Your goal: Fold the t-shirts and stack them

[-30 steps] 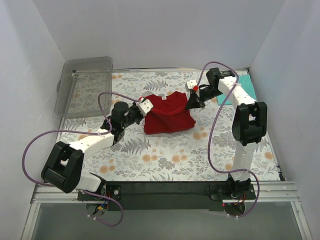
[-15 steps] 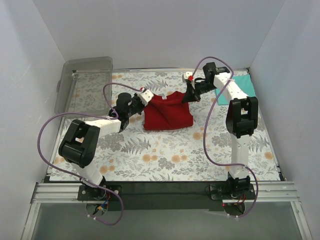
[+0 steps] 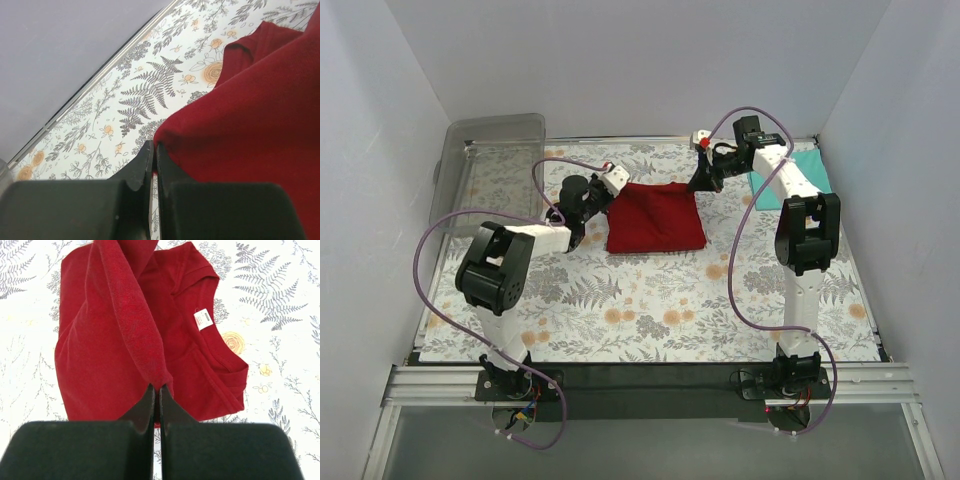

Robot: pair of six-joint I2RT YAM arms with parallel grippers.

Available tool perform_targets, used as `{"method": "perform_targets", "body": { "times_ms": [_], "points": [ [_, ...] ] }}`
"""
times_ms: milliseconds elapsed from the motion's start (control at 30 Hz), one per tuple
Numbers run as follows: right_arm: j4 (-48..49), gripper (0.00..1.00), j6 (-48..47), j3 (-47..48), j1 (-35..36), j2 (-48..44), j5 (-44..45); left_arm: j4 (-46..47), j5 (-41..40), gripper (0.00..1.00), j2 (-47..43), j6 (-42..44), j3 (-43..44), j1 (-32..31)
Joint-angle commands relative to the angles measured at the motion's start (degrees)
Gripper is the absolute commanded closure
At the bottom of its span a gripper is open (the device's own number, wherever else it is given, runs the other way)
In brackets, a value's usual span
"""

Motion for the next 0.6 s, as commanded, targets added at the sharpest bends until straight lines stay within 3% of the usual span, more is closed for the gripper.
{"method": "perform_targets", "body": {
  "times_ms": [0,567],
  "points": [
    [3.86,0.99,4.14,-0.21,0.20,0.22,-0.07,1.92,-1.95,1.00,1.40,0.22,2.94,0.75],
    [8.35,0.99,9.16,0.32,0.11,3.12,1.78,-1.95,-6.08,1.00,8.79,0.75,8.66,1.28]
  ]
}}
